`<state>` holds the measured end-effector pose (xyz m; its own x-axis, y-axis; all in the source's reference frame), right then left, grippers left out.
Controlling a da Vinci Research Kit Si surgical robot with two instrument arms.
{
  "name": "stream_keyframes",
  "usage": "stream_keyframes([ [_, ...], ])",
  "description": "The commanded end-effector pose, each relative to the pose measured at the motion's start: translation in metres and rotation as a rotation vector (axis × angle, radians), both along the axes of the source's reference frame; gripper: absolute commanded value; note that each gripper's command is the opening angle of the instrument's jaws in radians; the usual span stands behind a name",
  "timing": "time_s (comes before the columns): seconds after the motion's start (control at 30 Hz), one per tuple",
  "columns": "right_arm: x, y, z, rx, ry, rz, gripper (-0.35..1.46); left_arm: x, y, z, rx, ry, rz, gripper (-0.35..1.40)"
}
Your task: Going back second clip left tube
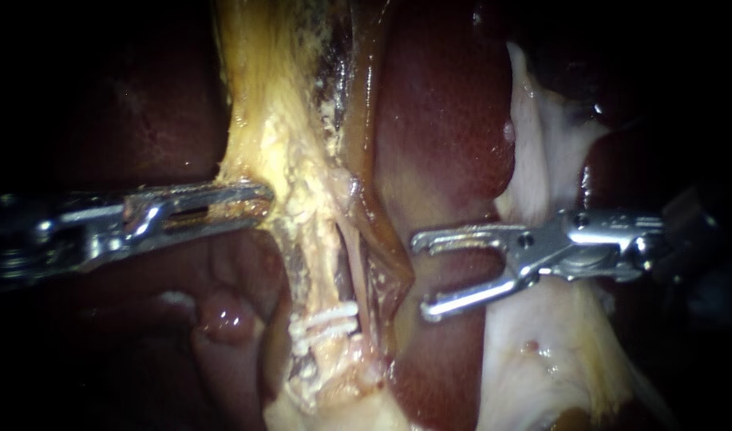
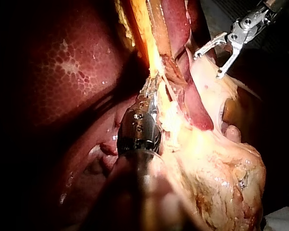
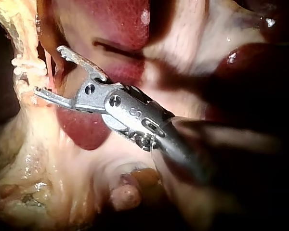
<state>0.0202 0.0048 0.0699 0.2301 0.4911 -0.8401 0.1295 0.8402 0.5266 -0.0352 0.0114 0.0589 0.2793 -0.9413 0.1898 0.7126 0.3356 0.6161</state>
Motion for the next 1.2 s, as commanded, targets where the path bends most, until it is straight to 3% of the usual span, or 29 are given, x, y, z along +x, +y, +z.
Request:
stream_keyframes([
  [0.03,0.0,0.0001,0.0001,-0.019,0.002,0.003,0.6,-0.0001,-0.0001,0.0004,-0.003,0.001,0.0,-0.35],
  [0.2,0.0,0.0001,0.0002,-0.071,0.011,-0.003,0.6,-0.0007,-0.0009,0.0025,-0.015,0.003,-0.004,-0.35],
  [0.37,0.0,0.0001,0.0002,-0.1,0.017,-0.008,0.6,-0.0017,-0.002,0.0059,0.015,0.018,0.013,-0.35],
  [0.57,-0.0001,0.0001,0.0002,-0.117,0.02,-0.011,0.6,-0.0031,-0.0024,0.0087,0.034,0.027,0.029,-0.35],
  [0.8,-0.0001,0.0002,0.0002,-0.139,0.025,-0.009,0.6,-0.0044,-0.003,0.0096,0.047,0.029,0.041,-0.35],
  [1.2,-0.0001,0.0005,0.0001,-0.159,0.035,-0.005,0.6,-0.0043,-0.003,0.0096,0.047,0.029,0.042,-0.35],
])
